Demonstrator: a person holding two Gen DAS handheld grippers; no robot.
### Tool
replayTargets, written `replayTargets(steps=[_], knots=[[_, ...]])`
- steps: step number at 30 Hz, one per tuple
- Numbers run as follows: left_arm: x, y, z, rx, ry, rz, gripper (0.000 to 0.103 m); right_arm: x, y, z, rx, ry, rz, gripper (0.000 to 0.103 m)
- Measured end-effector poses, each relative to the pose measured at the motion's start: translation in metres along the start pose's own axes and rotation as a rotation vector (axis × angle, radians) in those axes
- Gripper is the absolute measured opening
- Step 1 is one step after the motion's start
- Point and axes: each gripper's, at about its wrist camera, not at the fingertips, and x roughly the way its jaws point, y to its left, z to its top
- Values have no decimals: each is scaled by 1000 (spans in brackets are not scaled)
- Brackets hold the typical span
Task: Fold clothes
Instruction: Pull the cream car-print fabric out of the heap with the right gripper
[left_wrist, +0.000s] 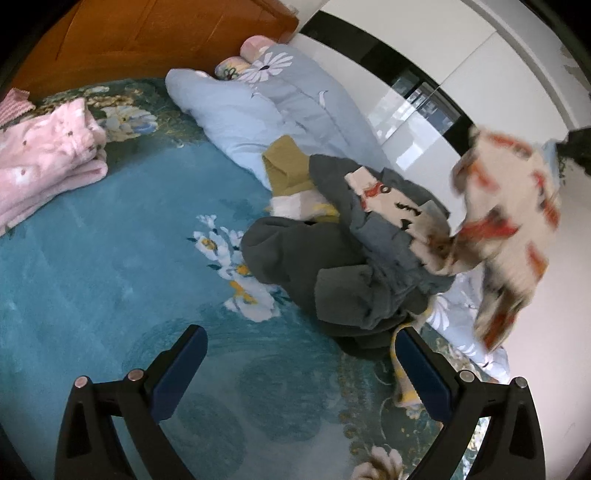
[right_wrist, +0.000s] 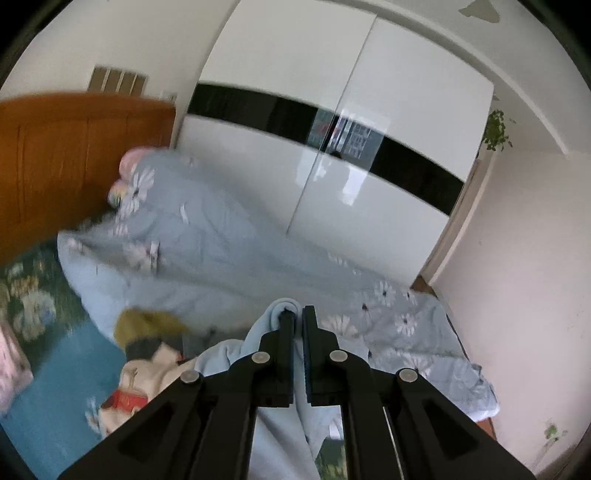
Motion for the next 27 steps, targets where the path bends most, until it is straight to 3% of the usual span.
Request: replayTargets(steps=[3, 8, 9, 13, 16, 19, 21, 22, 26, 27], knots=[[11, 4, 0, -12, 12, 17, 103, 20, -4, 1, 29, -5, -4, 4], [26, 3, -2, 15, 44, 37, 103, 111, 21, -79, -124, 298, 35, 12], [28, 1, -3, 23, 50, 33, 103, 120, 23, -97, -128, 322, 29, 13], [30, -6, -3, 71, 59, 32, 103, 121, 20, -134, -118, 347, 22, 42], [27, -13, -3, 113, 41, 30, 103, 88, 21, -140, -96, 261, 65, 46], [25, -15, -2, 128, 22, 47, 103, 58, 48, -153, -58, 262, 318, 58], [23, -13, 0, 118, 17, 64, 103, 56, 87, -172, -100, 330, 488, 58], [23, -11, 0, 113, 15, 73, 103, 60, 109, -181, -141, 351, 514, 58], [16, 6, 5, 21, -1, 80, 103, 94, 153, -198, -170, 416, 438, 57], [14, 11, 6, -7, -6, 77, 103, 105, 158, -200, -156, 439, 405, 51]])
